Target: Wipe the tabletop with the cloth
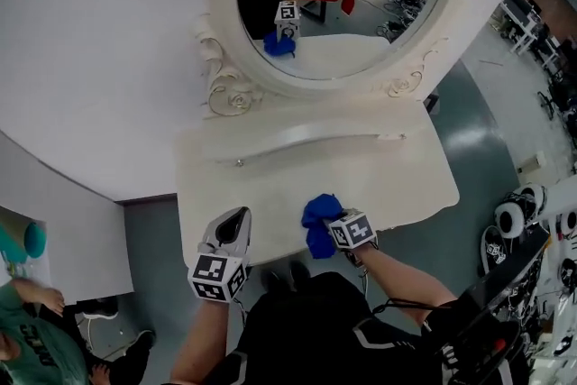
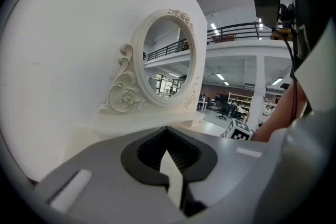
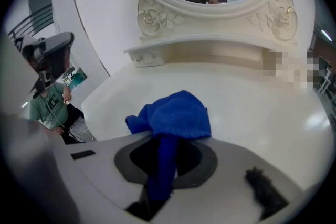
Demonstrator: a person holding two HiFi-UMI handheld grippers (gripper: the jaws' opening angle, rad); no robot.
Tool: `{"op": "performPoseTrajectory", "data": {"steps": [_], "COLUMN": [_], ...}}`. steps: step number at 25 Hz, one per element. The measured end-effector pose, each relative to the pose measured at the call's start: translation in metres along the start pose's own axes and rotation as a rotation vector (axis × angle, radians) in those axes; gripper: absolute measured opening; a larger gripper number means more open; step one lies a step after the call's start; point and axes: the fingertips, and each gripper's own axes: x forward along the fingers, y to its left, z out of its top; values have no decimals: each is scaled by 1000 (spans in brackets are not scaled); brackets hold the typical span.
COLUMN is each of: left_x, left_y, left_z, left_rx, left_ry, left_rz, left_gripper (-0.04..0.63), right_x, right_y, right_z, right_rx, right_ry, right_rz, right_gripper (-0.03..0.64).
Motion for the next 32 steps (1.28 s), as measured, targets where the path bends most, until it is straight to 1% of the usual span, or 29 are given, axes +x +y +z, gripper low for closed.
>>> {"op": "performPoseTrajectory", "data": {"steps": [2, 4, 8, 10, 12, 16, 19, 23, 26, 28, 32], "left_x": [6, 13, 24, 25, 26, 32, 38, 41, 46, 47, 46], "left_y": [2, 2, -8, -11, -12, -16, -25, -31, -37, -41, -45], "left_z": [1, 0, 4, 6, 9, 12, 14, 15, 16, 16, 13], "left_rx": [-8, -10, 6, 13, 18, 35, 32, 12, -15, -26, -44], "left_ry": [-7, -4, -10, -11, -13, -8, -6, 7, 9, 11, 16], "left_rz": [-16, -33, -71, -76, -69, -35, -4, 78, 118, 149, 210], "left_gripper": [6, 6, 6, 6, 6, 6, 6, 6, 6, 6, 6], "right_x": [-5, -9, -19, -22, -26, -27, -17, 3, 20, 29, 33], "right_y": [7, 14, 15, 10, -4, -50, -83, -122, -150, -160, -158], "right_z": [-10, -20, -33, -27, -7, 45, 80, 116, 126, 126, 117], "right_rx": [-2, 20, 63, 83, 76, 73, 53, 29, -2, -22, -52], "right_ry": [1, 2, 26, 19, -27, -118, -137, -144, -108, -77, -56], "right_rz": [4, 17, 22, 47, 43, -2, -19, -45, -56, -52, -11], "right_gripper": [54, 54, 54, 54, 54, 54, 54, 54, 54, 54, 54]}}
